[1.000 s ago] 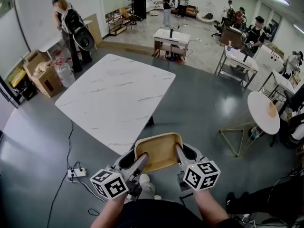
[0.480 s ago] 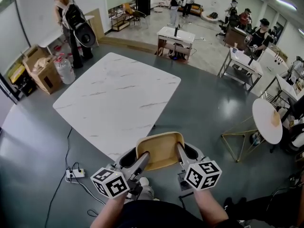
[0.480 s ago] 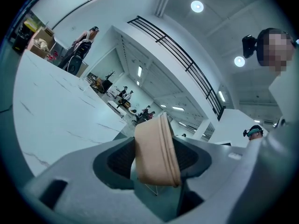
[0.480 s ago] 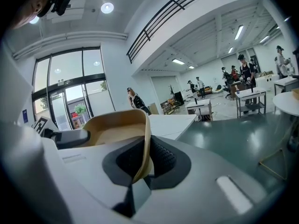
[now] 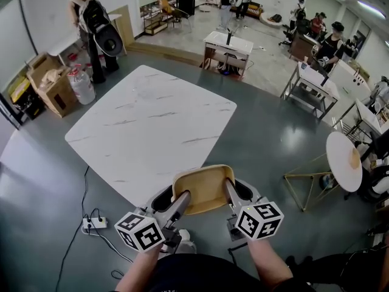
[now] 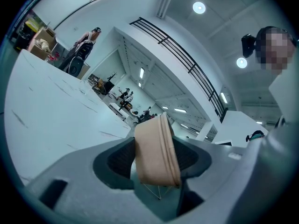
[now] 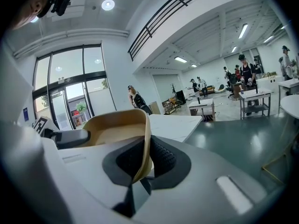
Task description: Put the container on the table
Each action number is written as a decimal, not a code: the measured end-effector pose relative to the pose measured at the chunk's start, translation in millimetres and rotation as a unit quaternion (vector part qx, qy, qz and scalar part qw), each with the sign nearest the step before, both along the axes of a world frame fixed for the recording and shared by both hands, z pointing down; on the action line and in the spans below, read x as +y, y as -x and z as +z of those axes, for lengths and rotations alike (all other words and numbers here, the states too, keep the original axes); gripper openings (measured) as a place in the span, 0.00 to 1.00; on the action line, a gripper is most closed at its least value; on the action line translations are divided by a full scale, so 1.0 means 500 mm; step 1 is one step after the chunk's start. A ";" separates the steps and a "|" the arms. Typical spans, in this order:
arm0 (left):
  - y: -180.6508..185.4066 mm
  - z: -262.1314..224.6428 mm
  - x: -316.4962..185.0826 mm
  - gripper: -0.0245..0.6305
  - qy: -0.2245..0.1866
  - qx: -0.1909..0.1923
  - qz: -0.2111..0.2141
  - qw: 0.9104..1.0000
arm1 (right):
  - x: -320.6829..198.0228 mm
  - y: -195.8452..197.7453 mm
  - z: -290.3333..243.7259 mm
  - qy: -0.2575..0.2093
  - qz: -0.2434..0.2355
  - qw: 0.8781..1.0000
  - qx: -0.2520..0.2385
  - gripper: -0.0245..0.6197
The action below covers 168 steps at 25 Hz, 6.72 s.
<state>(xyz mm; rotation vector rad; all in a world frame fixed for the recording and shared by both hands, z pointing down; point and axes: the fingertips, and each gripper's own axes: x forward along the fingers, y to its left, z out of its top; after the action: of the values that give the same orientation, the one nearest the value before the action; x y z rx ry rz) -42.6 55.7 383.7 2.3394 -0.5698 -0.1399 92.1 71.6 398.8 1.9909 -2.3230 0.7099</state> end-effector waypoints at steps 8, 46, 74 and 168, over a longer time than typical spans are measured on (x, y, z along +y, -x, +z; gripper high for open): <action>0.017 0.015 -0.090 0.38 0.004 -0.011 -0.009 1.000 | -0.099 0.017 0.011 0.007 -0.008 1.000 -0.001 0.07; -0.019 0.042 -0.412 0.38 0.007 -0.037 -0.087 0.996 | -0.474 -0.017 0.026 0.021 -0.095 0.995 0.005 0.07; -0.147 0.132 -0.682 0.37 0.052 -0.059 -0.194 0.978 | -0.783 -0.135 0.110 0.068 -0.201 0.977 0.010 0.07; -0.031 0.135 -0.680 0.03 -0.011 -0.170 -0.231 0.958 | -0.786 -0.028 0.129 0.072 -0.167 0.983 0.034 0.04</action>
<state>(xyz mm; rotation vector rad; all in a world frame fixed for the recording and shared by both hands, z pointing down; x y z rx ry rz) -27.3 -284.6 451.2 2.2236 -1.2886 0.0452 106.1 -321.2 463.4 1.4906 -2.4008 0.7478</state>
